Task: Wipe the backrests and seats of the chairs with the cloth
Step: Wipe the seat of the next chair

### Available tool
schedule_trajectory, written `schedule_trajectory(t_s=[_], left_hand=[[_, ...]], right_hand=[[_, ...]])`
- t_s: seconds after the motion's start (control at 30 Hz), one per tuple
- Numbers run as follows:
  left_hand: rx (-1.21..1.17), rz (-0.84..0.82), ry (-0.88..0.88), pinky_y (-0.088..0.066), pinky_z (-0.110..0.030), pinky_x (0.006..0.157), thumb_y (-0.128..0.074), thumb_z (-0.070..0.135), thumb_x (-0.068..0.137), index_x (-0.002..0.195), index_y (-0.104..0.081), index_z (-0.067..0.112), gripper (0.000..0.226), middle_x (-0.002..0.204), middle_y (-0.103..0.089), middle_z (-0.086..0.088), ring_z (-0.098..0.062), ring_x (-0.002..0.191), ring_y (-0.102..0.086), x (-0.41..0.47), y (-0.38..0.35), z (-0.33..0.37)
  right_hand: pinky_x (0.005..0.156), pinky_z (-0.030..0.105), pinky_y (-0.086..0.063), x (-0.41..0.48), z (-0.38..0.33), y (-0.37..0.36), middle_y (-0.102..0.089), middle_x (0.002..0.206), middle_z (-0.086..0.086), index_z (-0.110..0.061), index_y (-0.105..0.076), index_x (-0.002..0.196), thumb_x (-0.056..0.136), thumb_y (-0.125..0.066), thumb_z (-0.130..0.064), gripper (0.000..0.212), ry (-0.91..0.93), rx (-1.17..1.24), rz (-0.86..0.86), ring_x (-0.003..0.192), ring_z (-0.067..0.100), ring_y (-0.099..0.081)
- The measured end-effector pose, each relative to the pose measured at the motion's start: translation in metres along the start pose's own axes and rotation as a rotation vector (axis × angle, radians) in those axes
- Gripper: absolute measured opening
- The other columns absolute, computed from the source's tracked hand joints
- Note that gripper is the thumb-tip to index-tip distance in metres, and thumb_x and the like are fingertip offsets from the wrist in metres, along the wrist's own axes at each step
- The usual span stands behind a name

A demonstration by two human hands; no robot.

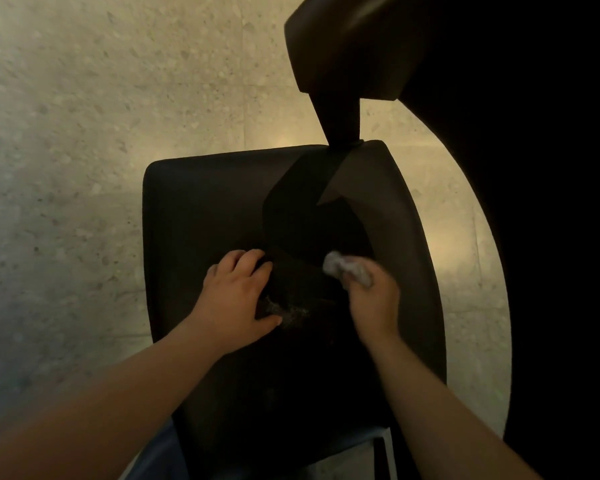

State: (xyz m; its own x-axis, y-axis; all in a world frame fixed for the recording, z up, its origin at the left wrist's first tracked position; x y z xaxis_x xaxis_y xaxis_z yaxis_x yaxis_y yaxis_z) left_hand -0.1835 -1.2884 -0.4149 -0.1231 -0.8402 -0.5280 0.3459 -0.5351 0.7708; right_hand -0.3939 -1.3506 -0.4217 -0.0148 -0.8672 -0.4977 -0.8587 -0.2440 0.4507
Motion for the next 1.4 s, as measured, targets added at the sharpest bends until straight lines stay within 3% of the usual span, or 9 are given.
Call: schedule_trajectory(t_s=[0.1, 0.27, 0.37, 0.47, 0.57, 0.73, 0.97, 1.17, 1.4], left_hand=[[0.011, -0.034, -0.006, -0.021, -0.046, 0.117, -0.059, 0.069, 0.077, 0.152, -0.021, 0.029, 0.093, 0.157, -0.01, 0.004, -0.024, 0.144, -0.007, 0.001, 0.003, -0.001], [0.021, -0.048, 0.007, -0.02, -0.047, 0.117, -0.06, 0.068, 0.076, 0.152, -0.02, 0.03, 0.094, 0.158, -0.008, 0.005, -0.024, 0.145, -0.005, 0.004, 0.004, -0.001], [0.03, -0.043, 0.011, -0.02, -0.047, 0.117, -0.061, 0.069, 0.075, 0.152, -0.021, 0.03, 0.095, 0.158, -0.008, 0.004, -0.024, 0.144, -0.005, 0.003, 0.0, -0.002], [0.031, -0.042, 0.022, -0.019, -0.048, 0.116, -0.061, 0.069, 0.075, 0.152, -0.021, 0.03, 0.095, 0.158, -0.008, 0.003, -0.025, 0.144, -0.006, 0.006, -0.001, -0.001], [0.046, -0.046, 0.03, -0.019, -0.047, 0.116, -0.06, 0.069, 0.075, 0.152, -0.021, 0.031, 0.094, 0.158, -0.008, 0.003, -0.025, 0.144, -0.006, 0.006, -0.001, 0.0], [0.025, -0.089, 0.017, -0.018, -0.045, 0.117, -0.06, 0.066, 0.078, 0.153, -0.02, 0.031, 0.092, 0.159, -0.006, 0.004, -0.024, 0.145, -0.004, 0.005, 0.007, 0.001], [0.021, -0.098, 0.028, -0.02, -0.045, 0.117, -0.059, 0.068, 0.077, 0.152, -0.02, 0.033, 0.092, 0.157, -0.005, 0.007, -0.023, 0.144, -0.004, 0.008, 0.008, -0.001], [-0.002, -0.078, 0.026, -0.027, -0.048, 0.115, -0.057, 0.071, 0.076, 0.15, -0.024, 0.034, 0.089, 0.156, -0.01, 0.006, -0.024, 0.143, -0.01, 0.012, 0.008, -0.003], [-0.002, -0.114, 0.01, -0.025, -0.046, 0.114, -0.057, 0.07, 0.077, 0.151, -0.022, 0.033, 0.09, 0.157, -0.008, 0.005, -0.024, 0.143, -0.008, 0.011, 0.011, -0.005]], right_hand=[[0.076, 0.01, -0.049, -0.017, -0.008, 0.005, -0.071, 0.086, -0.019, -0.037, -0.069, 0.089, 0.092, -0.061, -0.009, 0.029, 0.028, 0.024, -0.092, 0.086, -0.004, -0.065], [0.073, 0.012, -0.042, 0.056, -0.023, 0.069, -0.069, 0.108, 0.006, -0.015, -0.07, 0.11, 0.095, -0.058, -0.013, 0.019, 0.004, -0.097, 0.355, 0.098, 0.016, -0.063], [0.09, 0.022, -0.043, 0.088, -0.013, 0.08, -0.065, 0.122, 0.009, -0.012, -0.068, 0.12, 0.097, -0.055, -0.014, 0.026, -0.089, -0.202, 0.406, 0.114, 0.024, -0.058], [0.081, 0.02, -0.044, 0.079, -0.004, 0.062, -0.068, 0.111, 0.006, -0.015, -0.069, 0.114, 0.097, -0.055, -0.014, 0.023, -0.106, -0.137, 0.441, 0.106, 0.021, -0.061], [0.065, 0.006, -0.04, 0.039, 0.002, 0.033, -0.063, 0.087, -0.012, -0.025, -0.069, 0.104, 0.097, -0.055, -0.017, 0.017, -0.036, -0.056, 0.307, 0.09, 0.009, -0.063], [0.073, 0.004, -0.045, -0.015, -0.001, 0.002, -0.068, 0.085, -0.023, -0.038, -0.067, 0.093, 0.094, -0.057, -0.01, 0.03, 0.018, 0.043, 0.001, 0.087, -0.007, -0.063], [0.078, 0.013, -0.036, 0.101, -0.036, 0.069, -0.068, 0.113, 0.011, -0.008, -0.069, 0.116, 0.096, -0.059, -0.018, 0.025, 0.155, -0.238, 0.298, 0.107, 0.024, -0.061], [0.086, 0.014, -0.044, 0.113, -0.03, 0.044, -0.069, 0.108, 0.008, -0.01, -0.069, 0.112, 0.096, -0.057, -0.017, 0.021, 0.161, -0.261, 0.287, 0.1, 0.015, -0.061], [0.083, 0.02, -0.052, -0.003, -0.002, 0.01, -0.071, 0.089, -0.018, -0.034, -0.071, 0.095, 0.091, -0.057, -0.013, 0.025, 0.204, -0.095, -0.127, 0.089, -0.002, -0.065]])
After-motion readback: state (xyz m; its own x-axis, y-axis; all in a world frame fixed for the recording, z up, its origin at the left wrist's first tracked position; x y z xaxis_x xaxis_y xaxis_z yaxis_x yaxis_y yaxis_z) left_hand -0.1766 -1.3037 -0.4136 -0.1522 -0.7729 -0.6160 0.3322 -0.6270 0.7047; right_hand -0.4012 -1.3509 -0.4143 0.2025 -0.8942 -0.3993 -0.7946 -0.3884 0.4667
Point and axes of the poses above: each hand's wrist, its own x-axis towards the middle knuckle, its own y-axis out of the back of the hand, z = x × y, the point moved 2 cm from there along x, towards the middle knuckle
